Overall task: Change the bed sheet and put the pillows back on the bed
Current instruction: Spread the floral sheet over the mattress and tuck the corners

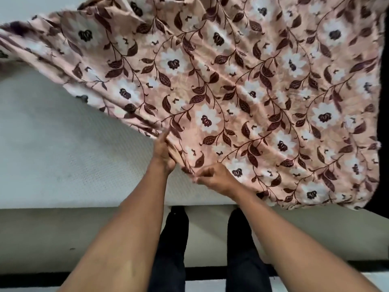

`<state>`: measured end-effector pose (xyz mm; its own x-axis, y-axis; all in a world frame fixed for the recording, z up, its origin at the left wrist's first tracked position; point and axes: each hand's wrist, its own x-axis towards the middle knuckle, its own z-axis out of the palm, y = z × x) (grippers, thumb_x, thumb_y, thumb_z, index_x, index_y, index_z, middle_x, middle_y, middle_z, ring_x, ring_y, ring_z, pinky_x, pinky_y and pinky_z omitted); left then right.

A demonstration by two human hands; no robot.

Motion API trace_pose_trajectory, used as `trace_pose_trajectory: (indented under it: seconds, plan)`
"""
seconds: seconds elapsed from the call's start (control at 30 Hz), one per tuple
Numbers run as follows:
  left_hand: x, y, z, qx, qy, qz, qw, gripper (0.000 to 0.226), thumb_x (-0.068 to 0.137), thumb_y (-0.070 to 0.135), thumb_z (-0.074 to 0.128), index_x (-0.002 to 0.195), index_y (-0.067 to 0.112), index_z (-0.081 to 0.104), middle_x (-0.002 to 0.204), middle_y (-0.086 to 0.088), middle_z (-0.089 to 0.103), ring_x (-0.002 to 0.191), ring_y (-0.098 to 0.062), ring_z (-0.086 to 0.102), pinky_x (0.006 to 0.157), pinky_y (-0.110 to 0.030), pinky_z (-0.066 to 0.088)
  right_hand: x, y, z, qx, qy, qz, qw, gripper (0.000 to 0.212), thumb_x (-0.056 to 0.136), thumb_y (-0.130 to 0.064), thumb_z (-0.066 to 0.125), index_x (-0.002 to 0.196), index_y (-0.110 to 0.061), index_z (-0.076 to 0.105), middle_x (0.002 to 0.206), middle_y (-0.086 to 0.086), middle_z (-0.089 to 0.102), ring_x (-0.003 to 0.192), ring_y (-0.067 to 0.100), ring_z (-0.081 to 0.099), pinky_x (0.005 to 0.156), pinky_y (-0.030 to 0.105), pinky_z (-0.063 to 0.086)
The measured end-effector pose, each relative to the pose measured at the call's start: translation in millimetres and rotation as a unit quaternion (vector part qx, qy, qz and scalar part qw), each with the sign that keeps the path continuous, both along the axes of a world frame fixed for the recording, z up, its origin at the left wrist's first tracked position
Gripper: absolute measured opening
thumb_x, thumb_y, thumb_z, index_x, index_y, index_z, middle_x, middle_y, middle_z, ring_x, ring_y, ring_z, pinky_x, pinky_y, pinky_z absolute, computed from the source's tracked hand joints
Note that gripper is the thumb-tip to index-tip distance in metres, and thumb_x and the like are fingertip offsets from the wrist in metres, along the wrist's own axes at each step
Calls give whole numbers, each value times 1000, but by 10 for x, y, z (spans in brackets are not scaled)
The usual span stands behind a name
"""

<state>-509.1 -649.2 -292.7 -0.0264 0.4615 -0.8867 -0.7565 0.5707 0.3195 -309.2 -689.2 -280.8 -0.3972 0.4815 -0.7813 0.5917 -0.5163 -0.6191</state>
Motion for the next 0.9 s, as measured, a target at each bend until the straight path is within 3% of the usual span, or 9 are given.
trace_pose_trajectory:
  seconds: [0.13, 0.23, 0.3, 0.37, 0.43, 0.6, 0.7, 0.8, 0.9]
  plan:
    - [-133, 141, -78, -28, -8, 53, 998, 44, 99, 15, 44, 75, 11, 81, 88, -8, 78, 84, -24, 75, 91, -39, 57, 112, 1, 44, -68, -14, -4, 998, 21, 87, -26, 80, 86, -5, 80, 73, 3, 74, 59, 10, 57, 55, 23, 44]
    - [-327, -125, -217, -121, 57, 81, 988, 22, 84, 14, 61, 95, 9, 79, 109, -10, 76, 99, -31, 73, 98, -56, 54, 76, 6, 38, -18, -101, 67, 992, 22, 87, -36, 77, 81, -15, 80, 70, -2, 70, 59, 9, 54, 59, 25, 40]
    - [-437, -463, -210, -184, 100, 87, 974, 34, 76, 11, 69, 109, 6, 74, 111, -13, 75, 95, -32, 74, 80, -54, 60, 36, 7, 66, 11, -140, 103, 985, 14, 90, -35, 74, 90, -24, 81, 86, -8, 75, 73, 7, 63, 67, 25, 48]
    - [-488, -845, -114, -238, 161, 123, 950, 14, 78, 4, 68, 92, 4, 69, 84, -11, 73, 59, -24, 72, 50, -37, 58, 10, -58, 71, 22, -149, 104, 983, 10, 89, -30, 71, 86, -27, 80, 96, -9, 77, 85, 10, 70, 78, 29, 56]
    - [-522, -1240, -88, -296, 207, 144, 921, 9, 77, 3, 68, 83, 2, 61, 69, -7, 62, 38, -16, 58, 38, -28, 49, 3, -153, 68, 54, -169, 123, 977, 11, 89, -30, 69, 85, -24, 77, 88, -5, 75, 78, 12, 68, 73, 30, 53]
    - [-521, -2221, 46, -424, 314, 142, 838, 34, 80, 28, 72, 103, 4, 69, 95, -9, 70, 80, -28, 67, 71, -32, 55, 10, -542, 70, 104, -232, 239, 937, 25, 87, -47, 59, 92, -25, 70, 87, -2, 68, 82, 18, 64, 76, 33, 53]
    - [-466, -2541, 109, -477, 357, 126, 793, 36, 90, 16, 60, 120, -1, 68, 120, -19, 69, 109, -37, 67, 82, -31, 49, 20, -786, 120, 104, -220, 300, 923, 18, 83, -42, 58, 89, -31, 69, 88, -4, 67, 86, 20, 65, 78, 32, 53]
    - [-447, -2580, 75, -500, 369, 109, 775, 34, 91, 13, 58, 121, 1, 68, 122, -19, 69, 113, -35, 66, 90, -36, 52, 29, -956, 93, 112, -207, 316, 919, 7, 87, -31, 64, 81, -30, 61, 84, -2, 63, 85, 24, 65, 75, 28, 49]
    - [-435, -2407, 141, -467, 318, 132, 814, 37, 90, 19, 65, 123, 2, 62, 117, -15, 66, 104, -31, 66, 81, -36, 53, 58, -1004, 42, 132, -226, 296, 919, 15, 84, -41, 61, 89, -29, 68, 94, -1, 69, 90, 23, 66, 87, 40, 58]
